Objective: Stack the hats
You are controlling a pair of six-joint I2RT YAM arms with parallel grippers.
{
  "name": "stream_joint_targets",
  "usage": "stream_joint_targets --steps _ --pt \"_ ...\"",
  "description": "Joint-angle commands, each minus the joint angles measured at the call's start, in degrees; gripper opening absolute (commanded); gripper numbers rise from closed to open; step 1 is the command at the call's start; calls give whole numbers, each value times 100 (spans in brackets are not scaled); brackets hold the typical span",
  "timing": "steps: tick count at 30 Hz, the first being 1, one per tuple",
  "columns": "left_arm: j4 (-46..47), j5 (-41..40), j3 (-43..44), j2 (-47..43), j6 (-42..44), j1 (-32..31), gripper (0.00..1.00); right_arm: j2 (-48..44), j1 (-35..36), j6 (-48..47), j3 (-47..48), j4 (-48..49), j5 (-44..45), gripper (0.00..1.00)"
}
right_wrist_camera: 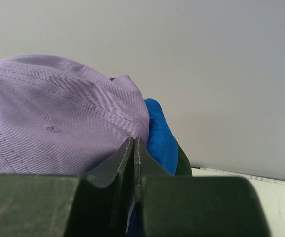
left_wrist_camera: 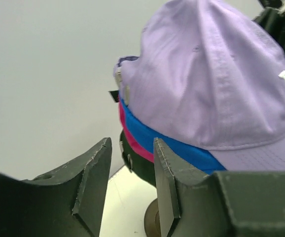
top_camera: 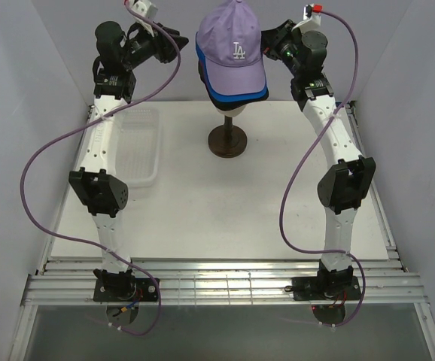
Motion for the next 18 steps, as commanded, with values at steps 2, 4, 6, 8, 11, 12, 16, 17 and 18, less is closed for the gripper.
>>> stream_joint_targets --steps 2,4,6,8,11,12,16,17,18 --pt "501 766 156 33 181 -130 53 -280 139 -252 -38 -10 31 8" --pt "738 907 156 77 -46 -183 54 -280 183 -287 -38 -37 84 8" --pt "861 846 165 165 -232 -236 54 -280 209 -323 -64 -45 84 8" --pt "1125 732 191 270 -478 -262 54 -289 209 -349 -108 -28 66 8" --pt "1214 627 270 358 -505 -306 55 -297 227 -419 -134 -63 49 8" --pt "1179 566 287 402 -487 -324 55 -315 236 -437 -152 -54 40 8" --pt "1257 460 331 516 -531 -342 53 -315 271 -525 -205 -54 31 8" --pt "1275 442 340 534 -583 -342 44 -315 271 -516 -205 -63 31 8" --pt "1301 459 349 543 -610 -342 37 -298 271 -525 -205 -63 31 8"
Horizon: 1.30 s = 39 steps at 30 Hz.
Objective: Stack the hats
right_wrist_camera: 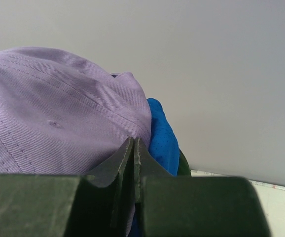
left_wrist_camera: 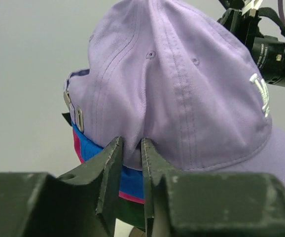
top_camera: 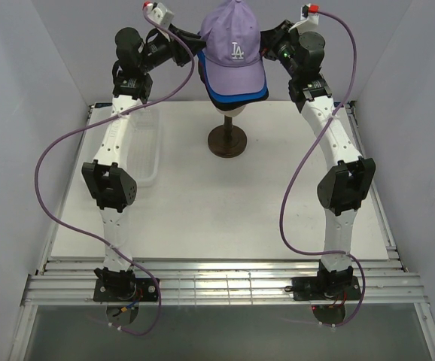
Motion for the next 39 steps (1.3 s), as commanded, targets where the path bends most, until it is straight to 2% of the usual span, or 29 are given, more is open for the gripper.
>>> stream_joint_targets --steps 1,2,3,4,10,15,25,30,39 --pt "182 -92 244 -41 -118 -14 29 -182 160 -134 -76 -83 -150 8" --pt "191 -13 244 -41 -145 -14 13 -173 160 -134 -76 -74 -150 8" --pt "165 23 244 -41 -171 -14 4 -164 160 -134 -76 -74 -150 8" --pt "147 40 227 -58 -171 -14 0 -164 160 -134 -67 -74 -150 8" --pt "-177 15 16 -146 -49 -5 0 -111 160 -151 3 -170 -71 8" --pt "-599 -214 -659 -391 206 65 0 64 160 -230 170 -373 8 8" --pt "-776 111 -1486 -726 461 144 0 231 160 -503 100 -803 298 8" --pt "-855 321 -1593 -796 505 153 0 337 142 -705 82 -1329 534 8" --pt "-872 533 -1776 -884 391 144 0 381 124 -907 12 -1533 562 8"
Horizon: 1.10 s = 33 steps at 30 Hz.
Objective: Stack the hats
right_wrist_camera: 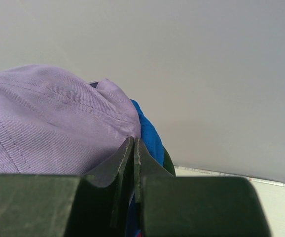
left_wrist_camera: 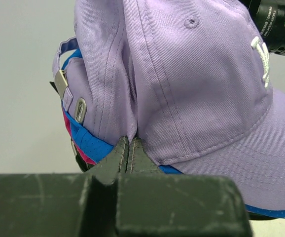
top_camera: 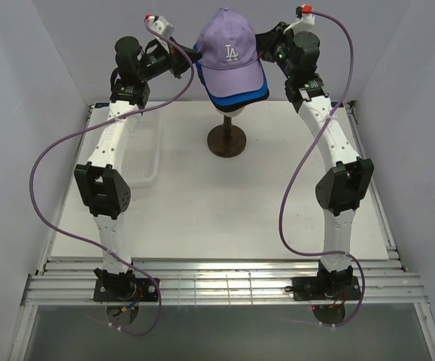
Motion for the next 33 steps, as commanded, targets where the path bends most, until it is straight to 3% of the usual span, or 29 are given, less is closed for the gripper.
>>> stream_joint_targets --steps 1,8,10,11,15,19,33 --pt "-846 352 -422 -239 41 68 0 333 19 -345 -132 -1094 87 8" --pt "-873 272 -291 -257 24 68 0 114 28 -416 -132 -1006 -18 12" --pt "-855 229 -133 -240 -11 68 9 -44 19 -459 -307 -875 43 22" --pt "-837 167 -89 -240 -29 68 19 -228 19 -460 -413 -778 70 25" --pt "-846 53 70 -231 -29 77 29 -476 11 -477 -590 -426 149 39" --pt "-855 17 158 -283 -72 112 40 -476 -24 -574 -300 -540 272 44" --pt "-1013 52 52 -565 -81 252 45 -625 -306 -618 -27 -742 518 54"
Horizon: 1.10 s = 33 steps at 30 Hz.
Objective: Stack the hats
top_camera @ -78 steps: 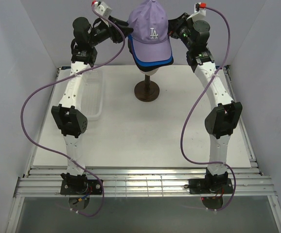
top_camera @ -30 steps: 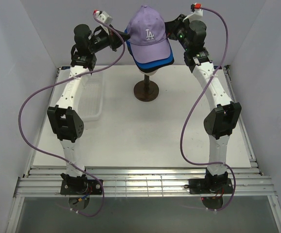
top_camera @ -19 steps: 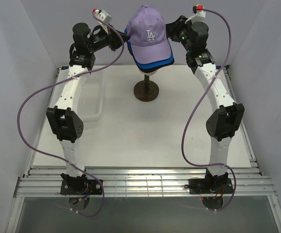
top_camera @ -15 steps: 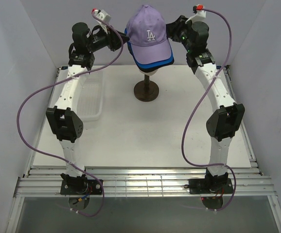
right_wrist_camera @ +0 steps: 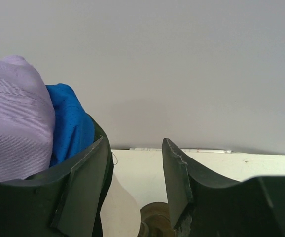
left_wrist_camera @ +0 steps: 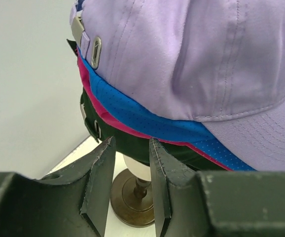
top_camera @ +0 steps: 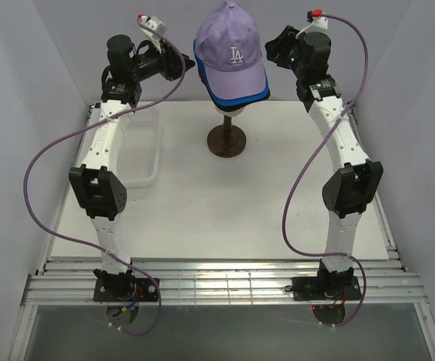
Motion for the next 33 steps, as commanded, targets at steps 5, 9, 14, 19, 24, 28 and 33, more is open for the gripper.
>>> stream_joint_targets --steps 5,9,14,19,24,28,33 --pt "-172 26 -22 -436 8 54 44 -332 -15 -235 428 -34 199 54" --pt "-391 -210 -83 -576 183 167 44 -622 -59 -464 96 -166 287 56" --pt "-1155 -1106 -469 -1059 658 247 44 -1421 -85 -1157 -965 -657 401 63" --pt "-1542 -2317 -1726 -2103 1317 256 46 -2588 -199 -1747 -2610 -904 472 91" --pt "-2123 -2979 -2797 -2966 1757 335 54 -3504 -419 -1686 -4280 -1124 331 89" --pt "-2377 -3085 -3843 -3722 1880 440 59 -4041 -577 -1467 -5790 -1089 226 89" --pt "-2782 -3489 -4943 -4355 1828 615 60 -4357 -630 -1115 -6681 -1107 269 89"
